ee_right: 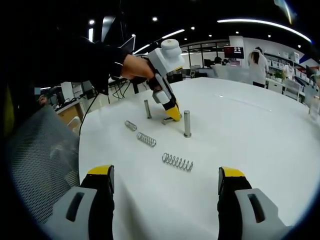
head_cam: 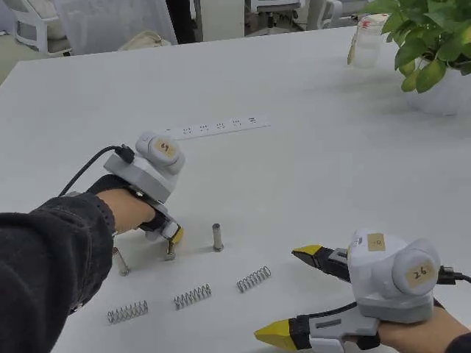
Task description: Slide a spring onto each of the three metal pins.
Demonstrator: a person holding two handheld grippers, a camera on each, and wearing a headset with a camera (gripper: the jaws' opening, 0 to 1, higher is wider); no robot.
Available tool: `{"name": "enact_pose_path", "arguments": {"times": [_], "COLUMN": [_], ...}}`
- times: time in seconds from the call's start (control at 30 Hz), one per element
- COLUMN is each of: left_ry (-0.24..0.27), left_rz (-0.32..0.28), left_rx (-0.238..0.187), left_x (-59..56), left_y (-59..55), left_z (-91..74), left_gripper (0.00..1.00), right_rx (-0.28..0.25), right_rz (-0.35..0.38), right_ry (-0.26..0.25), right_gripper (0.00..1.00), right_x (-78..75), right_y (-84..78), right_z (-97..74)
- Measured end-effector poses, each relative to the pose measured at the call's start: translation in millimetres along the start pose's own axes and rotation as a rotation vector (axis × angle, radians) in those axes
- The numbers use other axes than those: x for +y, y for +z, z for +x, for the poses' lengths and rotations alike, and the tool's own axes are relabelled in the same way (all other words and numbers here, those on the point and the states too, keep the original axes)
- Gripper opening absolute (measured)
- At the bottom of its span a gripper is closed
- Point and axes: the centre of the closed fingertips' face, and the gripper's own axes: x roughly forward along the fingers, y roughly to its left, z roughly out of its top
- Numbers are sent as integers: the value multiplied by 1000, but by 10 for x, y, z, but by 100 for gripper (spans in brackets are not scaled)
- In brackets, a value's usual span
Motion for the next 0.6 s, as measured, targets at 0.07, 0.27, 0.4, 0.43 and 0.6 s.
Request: {"name": "enact_pose_path", "arguments": {"times": [0.07,0.27,0.4,0.43,0.6], "left_ry": [1,6,9,9,13], "left_rz": [-2,-8,-18,-18,-21], "left_rx": [0,0,2,2,5], "left_x": [4,1,4,4,0], "left_y": [3,8,9,9,11], "left_z": [1,2,2,3,1], "left_gripper": [6,4,4,4,3], "right_rx": [0,0,1,1,3], "right_rz": [1,2,3,3,4], "right_ry": [1,1,3,3,5], "right_gripper": [84,84,84,84,84], "right_x": [1,-4,-3,-4,2], "right_y": [-1,-8,-7,-8,-13], "right_z": [0,2,3,2,1]}}
